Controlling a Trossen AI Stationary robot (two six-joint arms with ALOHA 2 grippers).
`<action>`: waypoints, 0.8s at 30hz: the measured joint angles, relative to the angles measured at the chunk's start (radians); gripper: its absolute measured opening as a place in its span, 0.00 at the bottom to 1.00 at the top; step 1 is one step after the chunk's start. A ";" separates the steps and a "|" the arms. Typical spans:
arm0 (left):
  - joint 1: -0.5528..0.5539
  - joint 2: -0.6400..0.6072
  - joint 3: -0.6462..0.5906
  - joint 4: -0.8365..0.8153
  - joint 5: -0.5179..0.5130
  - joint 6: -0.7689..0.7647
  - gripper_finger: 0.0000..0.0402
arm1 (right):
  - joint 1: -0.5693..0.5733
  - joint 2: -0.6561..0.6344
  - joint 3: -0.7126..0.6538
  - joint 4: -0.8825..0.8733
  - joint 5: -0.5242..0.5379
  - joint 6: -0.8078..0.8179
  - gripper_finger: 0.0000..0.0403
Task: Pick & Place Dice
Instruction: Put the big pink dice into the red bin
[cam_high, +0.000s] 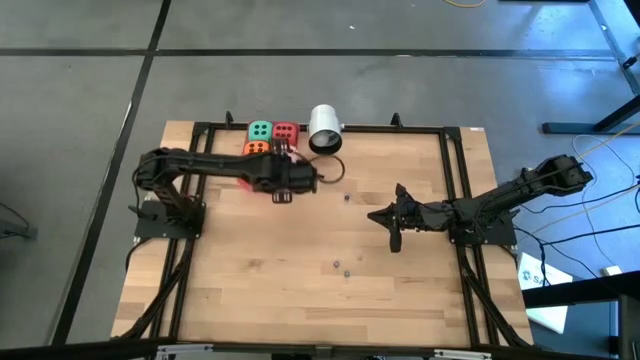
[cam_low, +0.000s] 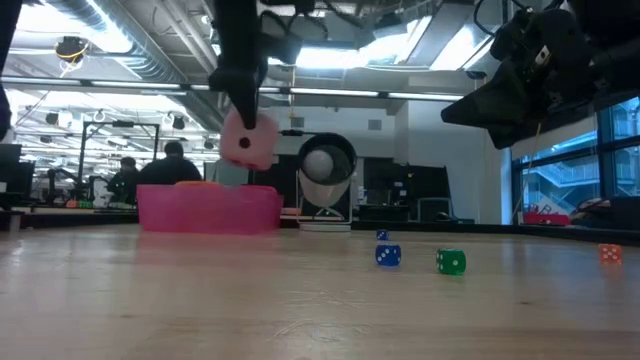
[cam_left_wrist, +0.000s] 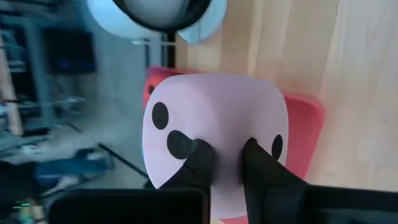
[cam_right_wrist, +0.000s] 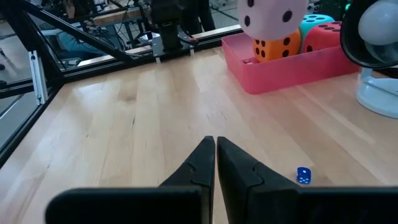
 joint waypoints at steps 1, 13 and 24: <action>0.021 0.000 -0.001 0.001 0.022 0.001 0.06 | 0.000 0.000 0.000 0.000 0.001 0.000 0.05; 0.175 -0.026 -0.216 0.272 0.137 0.158 0.03 | 0.000 0.000 0.000 0.002 0.002 0.000 0.05; 0.214 -0.058 -0.316 0.404 0.135 0.251 0.02 | -0.021 0.000 0.000 0.002 0.002 -0.006 0.05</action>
